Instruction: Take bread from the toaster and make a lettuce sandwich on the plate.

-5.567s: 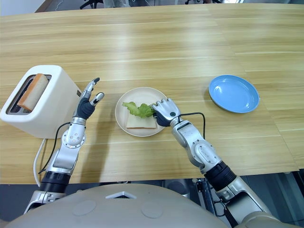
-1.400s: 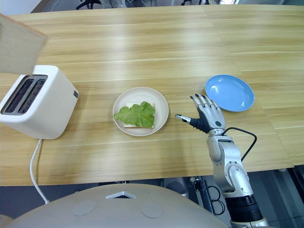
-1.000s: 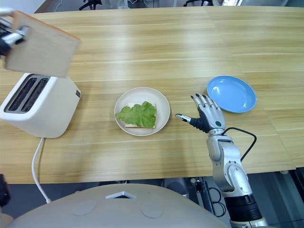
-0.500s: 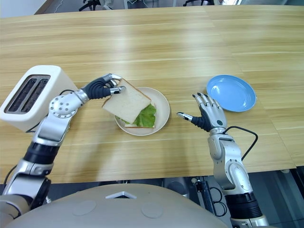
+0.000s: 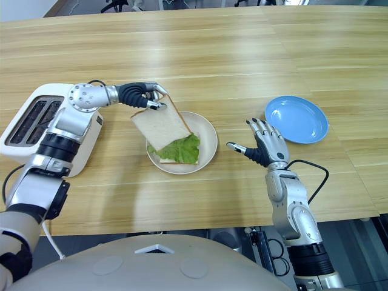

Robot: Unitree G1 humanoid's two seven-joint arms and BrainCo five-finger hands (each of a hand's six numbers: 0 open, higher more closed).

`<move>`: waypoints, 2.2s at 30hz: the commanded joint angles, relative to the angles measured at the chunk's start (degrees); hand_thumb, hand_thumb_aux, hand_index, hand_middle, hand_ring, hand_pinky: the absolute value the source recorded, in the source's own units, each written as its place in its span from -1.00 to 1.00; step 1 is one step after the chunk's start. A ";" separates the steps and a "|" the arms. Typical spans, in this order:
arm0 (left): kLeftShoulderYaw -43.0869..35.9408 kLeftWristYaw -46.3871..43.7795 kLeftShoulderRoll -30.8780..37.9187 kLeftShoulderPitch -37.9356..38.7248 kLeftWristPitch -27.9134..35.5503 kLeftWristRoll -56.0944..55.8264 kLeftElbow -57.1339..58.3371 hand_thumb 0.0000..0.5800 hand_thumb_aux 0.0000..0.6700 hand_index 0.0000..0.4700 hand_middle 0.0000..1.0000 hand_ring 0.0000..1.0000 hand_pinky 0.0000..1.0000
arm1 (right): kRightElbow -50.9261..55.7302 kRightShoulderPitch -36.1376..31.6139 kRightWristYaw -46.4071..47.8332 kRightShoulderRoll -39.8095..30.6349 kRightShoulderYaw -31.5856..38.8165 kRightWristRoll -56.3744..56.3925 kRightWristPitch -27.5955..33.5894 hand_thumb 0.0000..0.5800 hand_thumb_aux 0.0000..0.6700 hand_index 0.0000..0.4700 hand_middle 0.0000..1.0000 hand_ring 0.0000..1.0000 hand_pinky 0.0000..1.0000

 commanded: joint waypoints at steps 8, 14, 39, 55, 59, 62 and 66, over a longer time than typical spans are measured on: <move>-7.13 -10.60 -1.86 -9.10 -6.61 3.78 12.40 1.00 1.00 0.96 1.00 1.00 1.00 | 1.14 0.23 0.27 -1.21 -0.24 2.03 -0.82 -1.00 -1.00 -1.00 -1.00 -1.00 -1.00; -10.53 -10.22 -4.12 -15.19 -11.76 9.17 24.89 1.00 1.00 0.96 1.00 1.00 1.00 | 0.58 0.74 0.60 -1.68 -0.05 2.27 -0.94 -1.00 -1.00 -1.00 -1.00 -1.00 -1.00; -12.49 -4.48 -14.03 -23.87 -19.58 16.95 40.60 1.00 1.00 0.96 1.00 1.00 1.00 | -1.30 1.87 2.06 -2.90 1.14 2.28 -2.68 -1.00 -1.00 -1.00 -1.00 -1.00 -1.00; -14.00 -2.26 -15.06 -24.54 -20.03 20.27 42.30 1.00 1.00 0.96 1.00 1.00 1.00 | -0.63 1.26 1.87 -2.66 2.20 2.08 -2.31 -1.00 -1.00 -1.00 -1.00 -1.00 -1.00; -16.11 2.92 -15.18 -24.84 -19.45 24.04 44.70 1.00 1.00 0.96 1.00 1.00 1.00 | -0.74 1.26 2.08 -2.80 2.37 2.06 -2.46 -1.00 -1.00 -1.00 -1.00 -1.00 -1.00; -17.19 6.34 -15.72 -24.99 -19.03 26.18 46.23 1.00 1.00 0.96 1.00 1.00 1.00 | -0.86 1.22 2.20 -2.91 2.59 2.01 -2.57 -1.00 -1.00 -1.00 -1.00 -1.00 -1.00; -20.86 12.90 -16.74 -24.05 -19.10 31.40 47.85 1.00 1.00 0.96 1.00 1.00 1.00 | -1.52 1.19 2.82 -3.48 4.07 1.69 -4.08 -1.00 -1.00 -1.00 -1.00 -1.00 -1.00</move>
